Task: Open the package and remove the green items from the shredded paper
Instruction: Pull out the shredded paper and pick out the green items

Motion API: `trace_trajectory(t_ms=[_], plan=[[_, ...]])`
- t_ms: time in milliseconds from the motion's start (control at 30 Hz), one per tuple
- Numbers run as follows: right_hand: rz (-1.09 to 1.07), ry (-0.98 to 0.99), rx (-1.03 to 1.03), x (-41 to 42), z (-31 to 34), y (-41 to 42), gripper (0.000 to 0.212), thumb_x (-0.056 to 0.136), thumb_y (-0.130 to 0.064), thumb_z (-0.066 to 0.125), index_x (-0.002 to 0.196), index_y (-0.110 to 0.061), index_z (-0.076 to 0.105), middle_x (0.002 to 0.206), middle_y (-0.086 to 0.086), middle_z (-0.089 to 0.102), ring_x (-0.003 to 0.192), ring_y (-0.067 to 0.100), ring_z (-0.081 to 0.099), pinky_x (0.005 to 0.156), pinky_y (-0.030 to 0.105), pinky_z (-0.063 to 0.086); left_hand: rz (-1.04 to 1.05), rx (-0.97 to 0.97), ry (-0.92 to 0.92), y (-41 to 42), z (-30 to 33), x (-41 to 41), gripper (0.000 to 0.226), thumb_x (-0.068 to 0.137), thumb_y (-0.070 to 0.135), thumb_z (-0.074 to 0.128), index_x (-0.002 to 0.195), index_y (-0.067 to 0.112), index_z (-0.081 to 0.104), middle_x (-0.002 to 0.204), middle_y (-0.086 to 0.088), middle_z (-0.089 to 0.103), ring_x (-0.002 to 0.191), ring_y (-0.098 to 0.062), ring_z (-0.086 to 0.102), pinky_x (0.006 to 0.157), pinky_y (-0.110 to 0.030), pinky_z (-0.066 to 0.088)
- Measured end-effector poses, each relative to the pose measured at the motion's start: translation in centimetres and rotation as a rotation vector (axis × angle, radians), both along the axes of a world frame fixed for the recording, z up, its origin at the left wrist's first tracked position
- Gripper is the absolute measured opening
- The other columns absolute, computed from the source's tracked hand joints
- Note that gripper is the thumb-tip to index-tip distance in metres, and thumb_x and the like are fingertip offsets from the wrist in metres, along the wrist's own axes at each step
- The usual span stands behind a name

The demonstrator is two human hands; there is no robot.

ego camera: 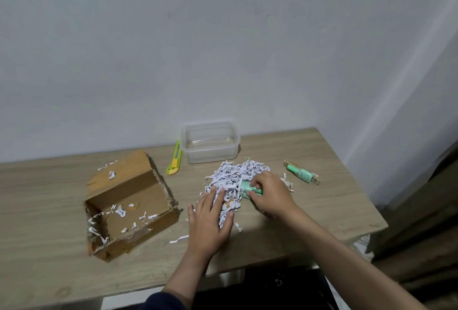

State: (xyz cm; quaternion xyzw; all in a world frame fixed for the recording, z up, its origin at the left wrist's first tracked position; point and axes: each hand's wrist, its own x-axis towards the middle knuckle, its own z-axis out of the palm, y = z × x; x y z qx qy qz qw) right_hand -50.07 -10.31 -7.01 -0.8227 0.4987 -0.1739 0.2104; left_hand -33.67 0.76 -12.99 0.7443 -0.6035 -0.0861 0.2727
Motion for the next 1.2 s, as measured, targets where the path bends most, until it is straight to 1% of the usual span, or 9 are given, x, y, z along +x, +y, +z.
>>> trace_trajectory(t_ms=[167, 233, 400, 600, 667, 800, 933, 1067, 1200], plan=[[-0.068, 0.08, 0.114, -0.3, 0.1, -0.6, 0.036, 0.068, -0.037, 0.075, 0.091, -0.018, 0.055, 0.098, 0.004, 0.055, 0.093, 0.022, 0.051, 0.076, 0.035, 0.043, 0.014, 0.006, -0.002, -0.2, -0.1, -0.1, 0.059, 0.086, 0.053, 0.042, 0.142, 0.04, 0.033, 0.151, 0.011, 0.035, 0.137, -0.016, 0.034, 0.111, -0.057, 0.015], [-0.079, 0.102, 0.121, -0.5, 0.2, -0.5, 0.035, 0.068, -0.036, 0.076, 0.092, -0.019, 0.056, 0.1, 0.003, 0.057, 0.095, 0.023, 0.054, 0.077, 0.035, 0.044, 0.018, 0.0, -0.001, -0.2, -0.2, -0.1, 0.058, 0.085, 0.052, 0.044, 0.141, 0.039, 0.034, 0.15, 0.01, 0.036, 0.137, -0.016, 0.035, 0.111, -0.057, 0.015], [-0.047, 0.082, 0.078, -1.1, 0.9, -0.1, 0.017, 0.072, -0.032, 0.073, 0.083, -0.023, 0.065, 0.078, -0.01, 0.054, 0.081, 0.016, 0.053, 0.069, 0.028, 0.036, 0.023, 0.0, 0.005, -0.2, -0.2, 0.0, 0.058, 0.086, 0.054, 0.041, 0.142, 0.039, 0.035, 0.151, 0.011, 0.035, 0.138, -0.016, 0.033, 0.112, -0.057, 0.014], [-0.027, 0.071, 0.201, -2.1, 2.5, -0.1, 0.014, 0.075, -0.038, 0.069, 0.076, -0.023, 0.07, 0.071, -0.008, 0.067, 0.071, 0.011, 0.059, 0.071, 0.03, 0.046, 0.032, -0.01, 0.005, -0.2, 0.0, -0.1, 0.057, 0.087, 0.056, 0.036, 0.14, 0.036, 0.039, 0.15, 0.01, 0.037, 0.138, -0.016, 0.033, 0.111, -0.057, 0.015], [-0.01, 0.04, 0.271, -2.4, 3.1, -0.3, 0.012, 0.075, -0.034, 0.07, 0.07, -0.023, 0.071, 0.058, -0.009, 0.063, 0.061, 0.007, 0.055, 0.068, 0.03, 0.047, 0.032, -0.01, 0.005, -0.2, 0.0, -0.1, 0.056, 0.087, 0.055, 0.039, 0.14, 0.036, 0.039, 0.15, 0.01, 0.037, 0.138, -0.017, 0.033, 0.111, -0.057, 0.016], [0.001, -0.067, 0.387, -3.3, 4.5, -0.3, 0.013, 0.078, -0.022, 0.073, 0.07, -0.013, 0.074, 0.038, -0.014, 0.049, 0.046, 0.001, 0.043, 0.055, 0.02, 0.038, 0.037, -0.016, 0.001, -0.2, 0.1, -0.2, 0.051, 0.089, 0.05, 0.046, 0.137, 0.033, 0.044, 0.149, 0.009, 0.039, 0.137, -0.018, 0.035, 0.11, -0.059, 0.018], [-0.027, -0.23, 0.396, -3.9, 4.7, -0.3, 0.005, 0.076, -0.015, 0.075, 0.077, -0.011, 0.075, 0.057, -0.011, 0.062, 0.052, 0.002, 0.048, 0.057, 0.02, 0.04, 0.038, -0.01, 0.011, -0.1, 0.2, -0.2, 0.051, 0.089, 0.05, 0.046, 0.137, 0.034, 0.044, 0.149, 0.009, 0.038, 0.138, -0.017, 0.034, 0.111, -0.058, 0.017], [-0.055, -0.282, 0.326, -4.7, 4.5, -0.3, 0.008, 0.078, -0.015, 0.074, 0.085, -0.012, 0.076, 0.046, -0.02, 0.059, 0.045, -0.004, 0.045, 0.052, 0.017, 0.033, 0.032, -0.001, 0.017, -0.1, 0.1, -0.1, 0.054, 0.089, 0.051, 0.045, 0.139, 0.034, 0.041, 0.15, 0.008, 0.037, 0.139, -0.018, 0.032, 0.112, -0.058, 0.015], [-0.092, -0.36, 0.32, -5.7, 4.5, -0.3, 0.008, 0.076, -0.014, 0.075, 0.084, -0.017, 0.076, 0.071, -0.013, 0.067, 0.062, 0.007, 0.054, 0.062, 0.021, 0.042, 0.04, -0.022, 0.016, -0.1, 0.1, -0.2, 0.053, 0.086, 0.054, 0.04, 0.133, 0.03, 0.049, 0.149, 0.007, 0.04, 0.137, -0.019, 0.036, 0.111, -0.059, 0.017]])
